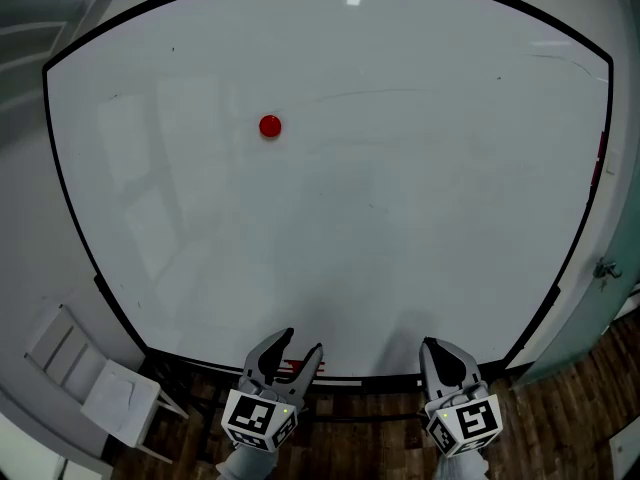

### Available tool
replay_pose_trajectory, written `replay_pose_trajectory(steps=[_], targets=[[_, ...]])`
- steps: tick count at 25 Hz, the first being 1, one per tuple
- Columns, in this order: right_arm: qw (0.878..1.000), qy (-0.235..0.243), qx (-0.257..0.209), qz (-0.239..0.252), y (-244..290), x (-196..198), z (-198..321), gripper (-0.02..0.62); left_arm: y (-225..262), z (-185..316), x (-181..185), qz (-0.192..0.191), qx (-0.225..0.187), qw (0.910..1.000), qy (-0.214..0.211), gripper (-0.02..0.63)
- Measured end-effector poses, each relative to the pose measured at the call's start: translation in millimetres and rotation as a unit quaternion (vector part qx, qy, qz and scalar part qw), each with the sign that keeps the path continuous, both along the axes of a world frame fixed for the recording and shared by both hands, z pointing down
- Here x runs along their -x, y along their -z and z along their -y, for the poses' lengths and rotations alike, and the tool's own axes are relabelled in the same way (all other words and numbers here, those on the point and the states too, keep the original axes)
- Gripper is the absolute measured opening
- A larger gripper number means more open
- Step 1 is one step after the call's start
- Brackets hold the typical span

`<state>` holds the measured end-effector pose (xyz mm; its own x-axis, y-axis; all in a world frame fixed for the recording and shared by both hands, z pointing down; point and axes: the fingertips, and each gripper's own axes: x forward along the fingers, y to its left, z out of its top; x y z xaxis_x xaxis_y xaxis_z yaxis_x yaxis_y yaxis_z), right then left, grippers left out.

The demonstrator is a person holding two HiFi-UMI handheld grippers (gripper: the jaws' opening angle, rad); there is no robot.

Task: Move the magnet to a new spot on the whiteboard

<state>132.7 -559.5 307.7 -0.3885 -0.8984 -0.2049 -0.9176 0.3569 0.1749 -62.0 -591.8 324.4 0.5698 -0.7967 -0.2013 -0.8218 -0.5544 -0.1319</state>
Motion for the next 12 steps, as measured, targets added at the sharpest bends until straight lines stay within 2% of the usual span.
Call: replay_pose_trajectory(steps=[8, 12], targets=[[0.998, -0.026, 0.048, 0.028, -45, -1, -4, 0.028, -52, -8, 5, -0.018, 0.057, 0.9982, 0.005, 0.185], [0.996, -0.032, 0.065, 0.054, -62, 1, -7, 0.028, -72, -15, 5, -0.022, 0.080, 0.9965, 0.011, 0.113]])
